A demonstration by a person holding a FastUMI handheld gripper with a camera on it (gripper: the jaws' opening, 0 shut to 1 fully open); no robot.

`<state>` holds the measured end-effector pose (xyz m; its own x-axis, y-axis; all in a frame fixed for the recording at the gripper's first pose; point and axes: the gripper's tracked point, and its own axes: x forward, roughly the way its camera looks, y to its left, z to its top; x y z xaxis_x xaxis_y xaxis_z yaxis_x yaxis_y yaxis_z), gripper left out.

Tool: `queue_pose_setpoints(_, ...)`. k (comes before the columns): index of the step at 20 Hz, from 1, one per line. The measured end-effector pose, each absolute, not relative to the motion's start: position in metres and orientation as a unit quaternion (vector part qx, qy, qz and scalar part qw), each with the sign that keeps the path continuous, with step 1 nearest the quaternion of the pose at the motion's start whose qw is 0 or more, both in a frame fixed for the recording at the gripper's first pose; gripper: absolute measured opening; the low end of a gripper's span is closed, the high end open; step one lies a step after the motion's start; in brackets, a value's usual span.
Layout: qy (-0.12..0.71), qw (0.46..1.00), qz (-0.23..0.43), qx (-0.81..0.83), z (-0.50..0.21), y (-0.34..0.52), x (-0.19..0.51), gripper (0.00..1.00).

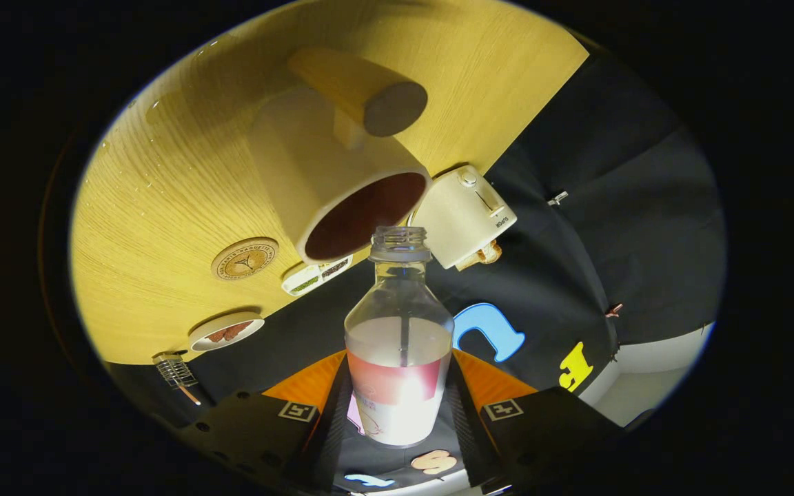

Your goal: Take the bottle from table, then pour the juice into the cup, finally place the bottle on the coaster

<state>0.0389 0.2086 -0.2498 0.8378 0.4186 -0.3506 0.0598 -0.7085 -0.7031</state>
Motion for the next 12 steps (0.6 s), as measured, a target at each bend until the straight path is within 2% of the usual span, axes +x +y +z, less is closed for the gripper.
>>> queue_pose_setpoints(7, -0.124, 0.369, 0.25, -0.886, -0.249, 0.202, 0.038, 0.72)
queue_pose_setpoints(12, -0.093, 0.407, 0.253, -0.873, -0.254, 0.193, 0.035, 0.72)
